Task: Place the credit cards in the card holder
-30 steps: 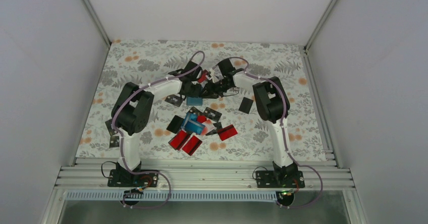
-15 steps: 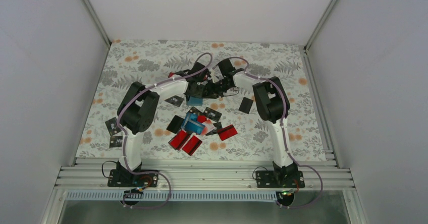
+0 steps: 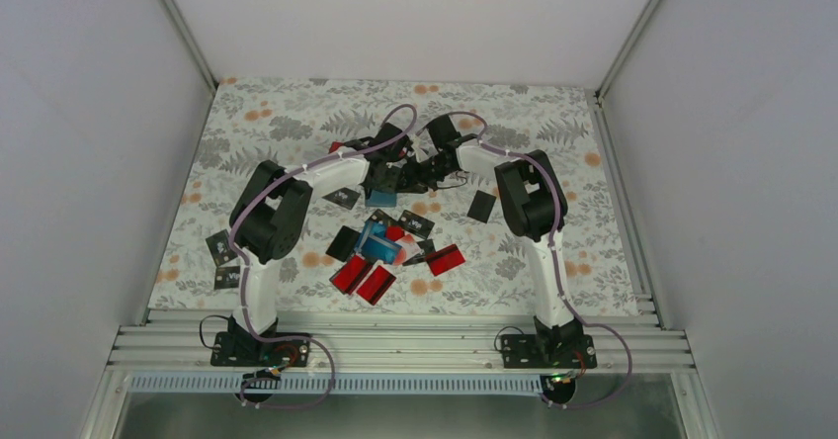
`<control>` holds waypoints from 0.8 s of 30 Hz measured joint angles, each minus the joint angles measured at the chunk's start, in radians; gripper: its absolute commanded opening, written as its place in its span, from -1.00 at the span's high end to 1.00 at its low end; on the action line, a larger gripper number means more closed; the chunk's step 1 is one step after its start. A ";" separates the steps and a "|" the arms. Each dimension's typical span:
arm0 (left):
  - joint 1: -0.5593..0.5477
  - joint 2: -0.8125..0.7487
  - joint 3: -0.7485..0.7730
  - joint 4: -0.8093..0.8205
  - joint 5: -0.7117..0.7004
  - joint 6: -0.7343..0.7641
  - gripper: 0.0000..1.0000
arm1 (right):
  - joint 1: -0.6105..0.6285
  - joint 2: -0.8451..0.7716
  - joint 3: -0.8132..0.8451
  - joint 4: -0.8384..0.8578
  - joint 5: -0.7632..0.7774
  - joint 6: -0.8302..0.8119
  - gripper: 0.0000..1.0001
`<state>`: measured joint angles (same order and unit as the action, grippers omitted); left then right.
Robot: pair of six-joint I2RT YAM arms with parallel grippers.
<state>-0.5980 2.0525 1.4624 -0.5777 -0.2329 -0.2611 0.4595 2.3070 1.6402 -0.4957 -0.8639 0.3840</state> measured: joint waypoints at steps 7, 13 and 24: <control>-0.001 0.003 -0.001 0.005 0.001 0.000 0.95 | 0.000 0.000 0.000 0.000 0.000 0.000 0.67; -0.003 0.004 -0.003 0.008 0.000 0.000 0.95 | 0.000 0.001 0.000 0.000 0.000 0.000 0.68; -0.011 -0.008 -0.041 0.049 -0.026 -0.001 0.95 | 0.000 0.002 0.000 0.000 0.000 0.000 0.69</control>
<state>-0.6090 2.0445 1.4212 -0.5285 -0.2592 -0.2619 0.4595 2.3085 1.6402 -0.4961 -0.8639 0.3836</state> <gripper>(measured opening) 0.027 0.157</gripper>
